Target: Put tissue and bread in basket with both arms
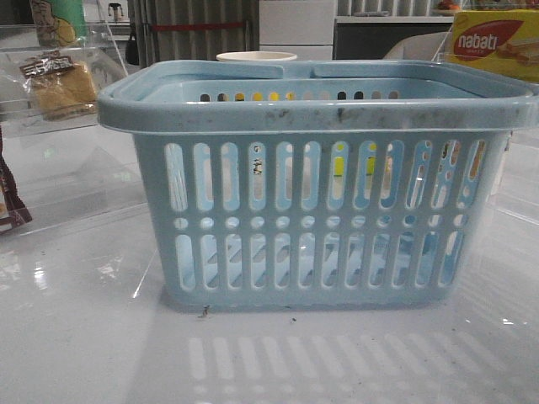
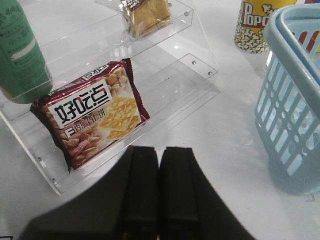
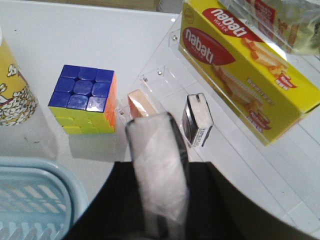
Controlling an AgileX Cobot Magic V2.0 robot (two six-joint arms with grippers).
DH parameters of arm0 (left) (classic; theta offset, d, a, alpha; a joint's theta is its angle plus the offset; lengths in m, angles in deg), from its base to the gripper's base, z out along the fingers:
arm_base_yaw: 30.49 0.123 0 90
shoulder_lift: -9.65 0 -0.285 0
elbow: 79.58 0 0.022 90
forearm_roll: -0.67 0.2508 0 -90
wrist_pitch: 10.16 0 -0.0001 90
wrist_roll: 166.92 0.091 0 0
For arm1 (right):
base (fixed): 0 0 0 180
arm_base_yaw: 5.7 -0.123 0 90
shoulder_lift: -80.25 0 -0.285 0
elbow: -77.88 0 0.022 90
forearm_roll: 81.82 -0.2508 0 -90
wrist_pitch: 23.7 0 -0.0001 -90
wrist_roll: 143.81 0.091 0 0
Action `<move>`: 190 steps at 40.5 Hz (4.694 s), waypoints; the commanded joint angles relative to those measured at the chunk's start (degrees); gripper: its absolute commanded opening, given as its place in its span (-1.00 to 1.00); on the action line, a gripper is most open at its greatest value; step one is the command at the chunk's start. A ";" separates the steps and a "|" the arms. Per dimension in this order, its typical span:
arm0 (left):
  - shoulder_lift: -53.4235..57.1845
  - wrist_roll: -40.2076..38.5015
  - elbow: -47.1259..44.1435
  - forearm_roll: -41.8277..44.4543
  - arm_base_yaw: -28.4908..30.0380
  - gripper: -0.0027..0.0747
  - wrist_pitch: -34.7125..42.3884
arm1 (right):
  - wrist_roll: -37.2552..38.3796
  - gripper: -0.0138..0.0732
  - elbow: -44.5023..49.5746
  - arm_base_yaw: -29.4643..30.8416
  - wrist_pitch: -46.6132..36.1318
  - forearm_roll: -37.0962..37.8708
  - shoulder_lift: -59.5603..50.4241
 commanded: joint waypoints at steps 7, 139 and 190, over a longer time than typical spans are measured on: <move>-0.39 -0.53 1.88 -0.71 -0.07 -0.69 4.80 | -0.27 -0.29 -1.97 -2.33 -1.42 0.18 -4.51; -4.80 -0.53 1.88 -0.29 -0.07 -0.69 22.07 | -1.10 0.63 43.57 -20.70 10.76 -4.66 -60.44; -54.41 0.98 38.85 -4.23 2.30 0.63 16.32 | -1.10 0.63 43.57 -20.70 10.77 -4.66 -60.44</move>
